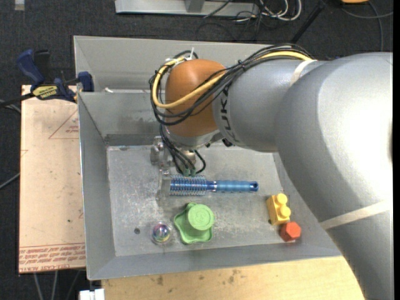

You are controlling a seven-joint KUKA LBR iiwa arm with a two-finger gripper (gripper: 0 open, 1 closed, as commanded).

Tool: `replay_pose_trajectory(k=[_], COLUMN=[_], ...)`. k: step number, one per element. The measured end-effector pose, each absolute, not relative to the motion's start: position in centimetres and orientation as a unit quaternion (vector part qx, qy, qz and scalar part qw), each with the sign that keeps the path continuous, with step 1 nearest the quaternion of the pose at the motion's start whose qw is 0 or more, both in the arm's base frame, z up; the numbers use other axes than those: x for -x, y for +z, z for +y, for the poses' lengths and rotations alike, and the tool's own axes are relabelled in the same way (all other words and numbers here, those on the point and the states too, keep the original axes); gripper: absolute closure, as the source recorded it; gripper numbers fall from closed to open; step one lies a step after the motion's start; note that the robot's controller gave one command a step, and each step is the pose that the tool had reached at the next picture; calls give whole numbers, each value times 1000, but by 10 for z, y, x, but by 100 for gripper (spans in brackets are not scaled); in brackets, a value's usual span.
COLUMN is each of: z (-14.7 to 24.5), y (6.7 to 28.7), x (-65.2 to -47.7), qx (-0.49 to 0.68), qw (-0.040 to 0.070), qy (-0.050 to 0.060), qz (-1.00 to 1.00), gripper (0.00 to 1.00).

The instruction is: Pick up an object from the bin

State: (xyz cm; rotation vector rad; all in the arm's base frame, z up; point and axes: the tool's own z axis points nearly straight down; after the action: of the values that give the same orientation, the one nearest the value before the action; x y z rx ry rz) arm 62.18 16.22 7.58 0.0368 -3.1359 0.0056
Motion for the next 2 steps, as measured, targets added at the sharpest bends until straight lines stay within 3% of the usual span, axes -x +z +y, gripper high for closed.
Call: replay_pose_trajectory(k=[1,2], z=[116,68], y=[70,85], x=[-608,-636], qx=[69,-21], qw=[0,-2], qy=[0,0], qz=[-998,-1000], gripper=[0,0])
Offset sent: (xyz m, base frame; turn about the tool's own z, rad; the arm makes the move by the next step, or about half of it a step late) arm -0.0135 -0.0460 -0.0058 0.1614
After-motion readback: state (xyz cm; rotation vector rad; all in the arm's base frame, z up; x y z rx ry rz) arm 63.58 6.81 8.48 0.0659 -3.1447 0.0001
